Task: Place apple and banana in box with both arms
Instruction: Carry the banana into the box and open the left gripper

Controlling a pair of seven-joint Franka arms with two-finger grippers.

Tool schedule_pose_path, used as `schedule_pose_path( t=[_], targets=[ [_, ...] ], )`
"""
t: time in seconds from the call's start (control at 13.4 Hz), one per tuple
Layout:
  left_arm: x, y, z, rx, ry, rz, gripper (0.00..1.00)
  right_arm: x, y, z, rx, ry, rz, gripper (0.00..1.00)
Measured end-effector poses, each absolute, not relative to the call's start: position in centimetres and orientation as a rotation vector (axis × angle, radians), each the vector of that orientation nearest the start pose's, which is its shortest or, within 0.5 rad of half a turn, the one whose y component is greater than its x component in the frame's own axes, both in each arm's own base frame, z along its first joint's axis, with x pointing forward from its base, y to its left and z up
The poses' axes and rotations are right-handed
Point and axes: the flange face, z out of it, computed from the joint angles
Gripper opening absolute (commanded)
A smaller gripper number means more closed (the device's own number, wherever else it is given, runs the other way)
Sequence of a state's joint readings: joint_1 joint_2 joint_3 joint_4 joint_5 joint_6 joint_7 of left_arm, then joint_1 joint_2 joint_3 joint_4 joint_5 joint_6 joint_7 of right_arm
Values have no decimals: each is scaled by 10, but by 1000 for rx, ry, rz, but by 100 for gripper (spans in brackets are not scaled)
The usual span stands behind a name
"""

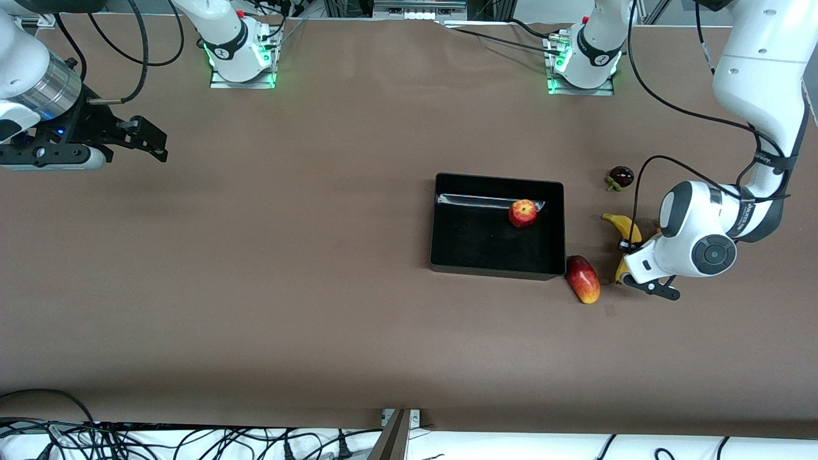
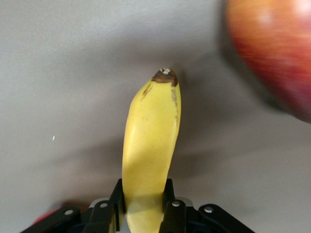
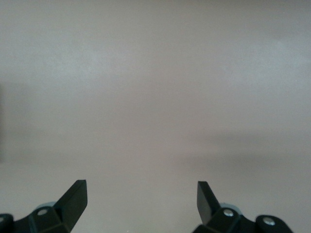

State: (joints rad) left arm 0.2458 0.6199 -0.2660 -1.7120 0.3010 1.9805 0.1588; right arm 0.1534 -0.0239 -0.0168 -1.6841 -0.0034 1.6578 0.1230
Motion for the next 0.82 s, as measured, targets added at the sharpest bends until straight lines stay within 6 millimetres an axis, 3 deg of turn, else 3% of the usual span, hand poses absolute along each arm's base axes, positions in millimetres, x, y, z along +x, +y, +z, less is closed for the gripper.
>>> schedule_pose_path(
  t=[0.22,0.37,0.45,0.6,0.75,0.82],
  targets=[
    [638,-40,312,-3000,438,576,0,548,75,592,-3145,-21,2,100],
    [631,-91,357,-3050,372,615,0,548,75,592,-3145,-21,2,100],
    [625,-121,367,-3076,341,623,0,548,74,592,-3145,-21,2,100],
    [609,-189,365,-3075,312,627,0,548,74,592,-3145,-20,1,100],
    [595,-260,344,-3088,326,563,0,548,74,592,-3145,-20,1,100],
    [590,-286,326,-3103,327,544,0,548,74,592,-3145,-20,1,100]
  ],
)
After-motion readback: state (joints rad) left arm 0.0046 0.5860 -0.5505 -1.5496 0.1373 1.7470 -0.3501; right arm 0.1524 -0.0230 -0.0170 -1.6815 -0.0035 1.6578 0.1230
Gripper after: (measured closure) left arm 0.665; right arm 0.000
